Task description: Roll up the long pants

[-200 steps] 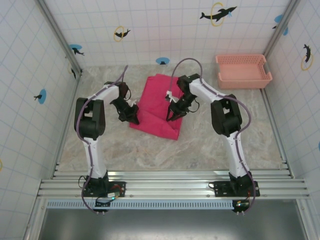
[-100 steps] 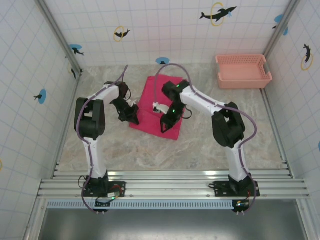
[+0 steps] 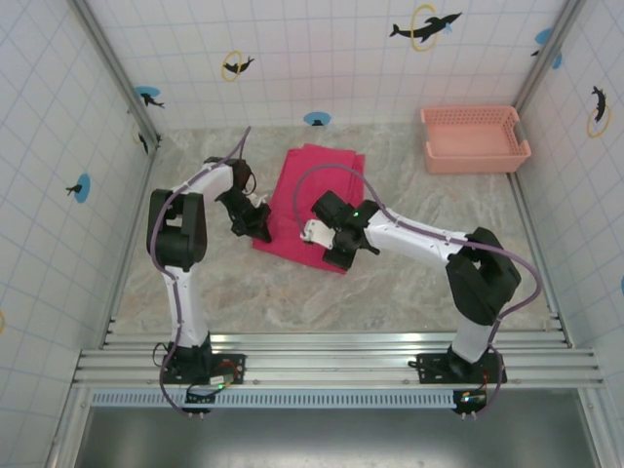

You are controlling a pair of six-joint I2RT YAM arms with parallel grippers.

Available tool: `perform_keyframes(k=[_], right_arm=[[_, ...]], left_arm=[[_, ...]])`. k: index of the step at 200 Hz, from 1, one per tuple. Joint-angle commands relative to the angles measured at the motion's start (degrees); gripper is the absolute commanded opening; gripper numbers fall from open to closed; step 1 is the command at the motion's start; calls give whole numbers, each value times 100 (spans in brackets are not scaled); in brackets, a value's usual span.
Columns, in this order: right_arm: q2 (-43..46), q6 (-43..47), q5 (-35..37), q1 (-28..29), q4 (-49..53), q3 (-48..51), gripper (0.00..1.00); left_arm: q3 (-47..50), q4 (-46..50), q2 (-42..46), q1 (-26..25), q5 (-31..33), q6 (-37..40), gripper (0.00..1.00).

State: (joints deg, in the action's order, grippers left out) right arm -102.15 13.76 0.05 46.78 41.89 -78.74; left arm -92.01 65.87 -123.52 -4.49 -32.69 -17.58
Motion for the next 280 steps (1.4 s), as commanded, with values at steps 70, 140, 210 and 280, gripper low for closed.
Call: perform_keyframes(k=[70,140,210,280], right_arm=[[-2308,-772,-2467,-863,1277,-3346,52],[-3216,-794,-3296,-787,1529,-4271,50],[-3613,-848,-3207,-631,1456,-4533,43],[-2986,-676,-2755,-817,1403,-4565,47]], left_arm=[[60,253,436,1,-186,422,40],[-110,722,935,67,-323,592,64],[-73,711,1360,399,-308,398,69],[-90,640,1470,591,-161,249,69]])
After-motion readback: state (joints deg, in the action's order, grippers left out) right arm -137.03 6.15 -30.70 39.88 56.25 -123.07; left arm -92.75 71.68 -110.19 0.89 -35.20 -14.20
